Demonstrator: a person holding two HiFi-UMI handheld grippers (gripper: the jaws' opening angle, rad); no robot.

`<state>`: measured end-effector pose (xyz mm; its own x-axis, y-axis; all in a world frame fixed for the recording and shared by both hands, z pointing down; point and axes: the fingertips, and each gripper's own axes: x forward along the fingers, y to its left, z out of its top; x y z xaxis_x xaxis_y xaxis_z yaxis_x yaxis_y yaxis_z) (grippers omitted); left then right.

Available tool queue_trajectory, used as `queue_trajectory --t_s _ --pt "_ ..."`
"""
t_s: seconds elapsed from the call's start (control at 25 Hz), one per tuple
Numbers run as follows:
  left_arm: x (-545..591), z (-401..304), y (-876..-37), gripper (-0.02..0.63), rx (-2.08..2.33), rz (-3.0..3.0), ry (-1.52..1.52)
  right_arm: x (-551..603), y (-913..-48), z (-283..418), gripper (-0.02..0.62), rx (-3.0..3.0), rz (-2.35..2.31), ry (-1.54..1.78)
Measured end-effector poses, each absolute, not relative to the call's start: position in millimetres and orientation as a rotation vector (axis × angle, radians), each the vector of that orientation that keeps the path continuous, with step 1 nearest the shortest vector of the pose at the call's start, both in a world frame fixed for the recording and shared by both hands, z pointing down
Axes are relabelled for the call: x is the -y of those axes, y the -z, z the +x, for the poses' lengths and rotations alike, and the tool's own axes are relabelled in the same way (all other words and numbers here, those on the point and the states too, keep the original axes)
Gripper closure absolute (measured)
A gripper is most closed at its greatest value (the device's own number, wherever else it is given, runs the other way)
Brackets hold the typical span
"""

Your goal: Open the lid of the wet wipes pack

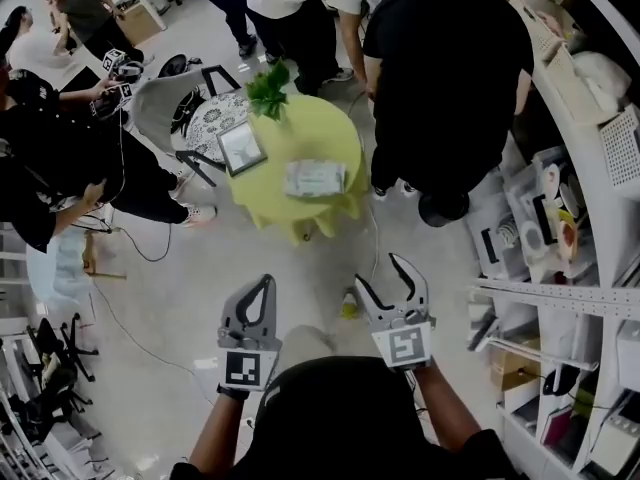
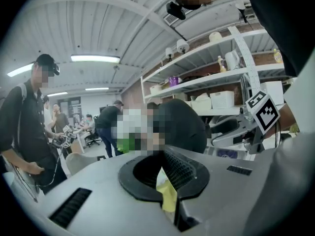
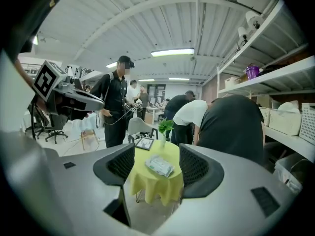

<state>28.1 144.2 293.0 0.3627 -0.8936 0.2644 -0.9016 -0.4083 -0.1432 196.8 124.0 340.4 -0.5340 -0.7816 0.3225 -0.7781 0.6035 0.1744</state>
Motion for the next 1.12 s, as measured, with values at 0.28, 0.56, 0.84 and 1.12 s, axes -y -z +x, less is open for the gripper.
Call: queue_trajectory --t_s 0.28,0.56,0.84,1.12 --pt "-90.2 4.2 -312.0 0.588 1.669 2.573 -0.481 -67.3 -376.9 177.2 0.328 2.390 1.218 -0.025" --pt "-20.6 -47.1 -334.2 0.588 1.558 2.648 -0.491 -2.3 -400.1 131.7 0.339 2.288 1.260 0.006" --pt "54.3 -81.6 -399.4 0.588 1.327 2.638 -0.529 61.7 -434.5 80.7 0.356 2.166 1.220 0.044" --pt "111.6 -72.3 -491.8 0.588 1.203 2.631 -0.557 119.3 -514.3 49.8 0.359 2.100 1.040 0.078"
